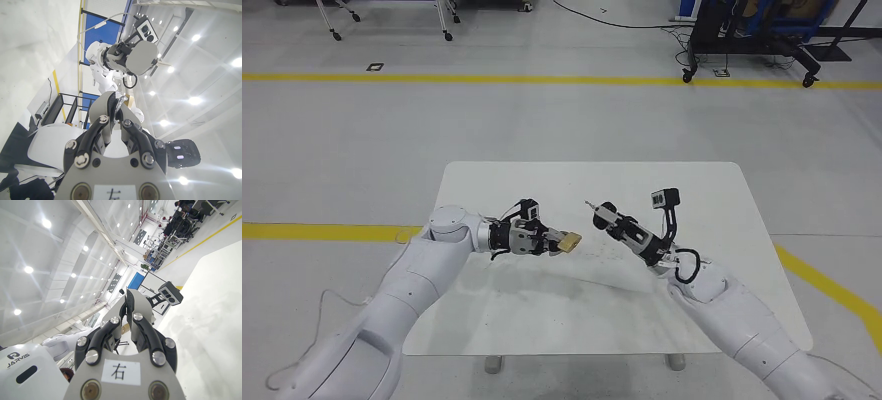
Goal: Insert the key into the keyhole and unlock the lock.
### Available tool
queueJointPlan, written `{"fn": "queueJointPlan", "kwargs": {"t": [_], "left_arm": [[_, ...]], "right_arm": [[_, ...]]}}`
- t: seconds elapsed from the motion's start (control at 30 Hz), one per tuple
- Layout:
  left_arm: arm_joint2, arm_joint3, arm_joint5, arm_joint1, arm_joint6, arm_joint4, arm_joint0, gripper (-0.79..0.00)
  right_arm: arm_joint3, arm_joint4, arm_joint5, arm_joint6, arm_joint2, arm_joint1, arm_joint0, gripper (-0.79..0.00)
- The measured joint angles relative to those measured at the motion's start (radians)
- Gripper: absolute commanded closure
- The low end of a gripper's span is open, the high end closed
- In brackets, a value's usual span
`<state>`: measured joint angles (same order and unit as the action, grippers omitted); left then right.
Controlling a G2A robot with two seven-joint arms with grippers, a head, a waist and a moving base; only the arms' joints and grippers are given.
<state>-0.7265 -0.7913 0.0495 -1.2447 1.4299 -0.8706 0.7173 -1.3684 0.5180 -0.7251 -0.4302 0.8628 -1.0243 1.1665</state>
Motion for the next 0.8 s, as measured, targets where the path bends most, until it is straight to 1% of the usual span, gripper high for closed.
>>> {"fn": "queueJointPlan", "kwargs": {"t": [0.23,0.33,0.43,0.5,0.67,0.7,0.8], "left_arm": [[-0.018,-0.016,0.035,0.002,-0.032,0.019,0.01,0.0],[-0.024,-0.019,0.043,0.001,-0.034,0.019,0.013,0.0],[-0.028,-0.02,0.05,-0.001,-0.043,0.024,0.015,0.0],[-0.031,-0.021,0.05,-0.002,-0.046,0.026,0.016,0.0],[-0.044,-0.018,0.047,-0.003,-0.062,0.029,0.02,0.0],[-0.048,-0.017,0.043,-0.003,-0.073,0.031,0.021,0.0],[-0.06,-0.015,0.005,0.0,-0.156,0.078,0.018,0.0]], "right_arm": [[0.023,0.041,0.039,-0.168,-0.012,-0.01,-0.026,0.0],[0.014,0.042,0.048,-0.251,-0.005,-0.007,-0.02,0.0],[-0.003,0.067,0.038,-0.303,0.015,-0.001,0.001,0.0],[-0.012,0.082,0.032,-0.32,0.033,0.002,0.014,0.0],[-0.029,0.098,0.024,-0.308,0.078,0.008,0.047,0.0],[-0.031,0.097,0.025,-0.307,0.083,0.008,0.051,0.0],[-0.043,0.038,0.052,-0.271,0.095,0.009,0.065,0.0]]}}
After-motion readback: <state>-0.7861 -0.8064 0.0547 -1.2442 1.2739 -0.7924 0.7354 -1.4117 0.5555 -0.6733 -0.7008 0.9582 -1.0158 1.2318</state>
